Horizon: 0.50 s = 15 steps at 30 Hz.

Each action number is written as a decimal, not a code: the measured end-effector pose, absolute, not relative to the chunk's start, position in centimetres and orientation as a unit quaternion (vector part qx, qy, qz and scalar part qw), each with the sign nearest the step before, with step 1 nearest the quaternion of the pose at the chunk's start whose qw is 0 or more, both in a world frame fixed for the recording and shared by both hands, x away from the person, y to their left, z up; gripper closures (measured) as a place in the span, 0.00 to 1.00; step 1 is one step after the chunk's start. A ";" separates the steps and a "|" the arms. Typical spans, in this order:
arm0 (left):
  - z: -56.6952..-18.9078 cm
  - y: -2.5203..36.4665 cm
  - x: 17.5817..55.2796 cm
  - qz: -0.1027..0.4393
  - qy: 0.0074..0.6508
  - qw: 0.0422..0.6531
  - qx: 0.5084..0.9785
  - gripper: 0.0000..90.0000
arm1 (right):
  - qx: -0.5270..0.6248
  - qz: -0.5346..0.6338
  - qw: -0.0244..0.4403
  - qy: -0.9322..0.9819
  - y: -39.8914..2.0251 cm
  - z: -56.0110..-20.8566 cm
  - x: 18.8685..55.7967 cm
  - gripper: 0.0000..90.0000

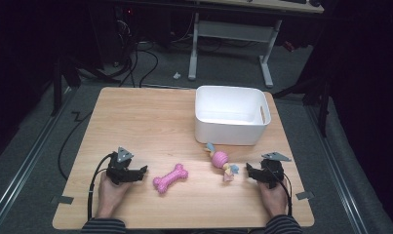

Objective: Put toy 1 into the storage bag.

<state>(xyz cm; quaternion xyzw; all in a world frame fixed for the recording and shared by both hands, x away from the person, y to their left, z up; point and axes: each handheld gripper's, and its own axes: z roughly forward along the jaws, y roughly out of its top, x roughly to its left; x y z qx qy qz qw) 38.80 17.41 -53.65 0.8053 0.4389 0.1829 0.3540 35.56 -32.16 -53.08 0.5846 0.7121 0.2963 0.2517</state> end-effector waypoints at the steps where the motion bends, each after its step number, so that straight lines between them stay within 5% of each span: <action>1: -53.6 17.4 38.8 0.183 0.439 0.354 0.805 0.21 | 0.584 0.296 0.252 0.713 -32.2 -53.1 35.6 0.26; 15: -53.4 18.0 38.9 0.184 0.453 0.352 0.798 0.23 | 0.583 0.296 0.251 0.714 -32.2 -53.1 35.6 0.26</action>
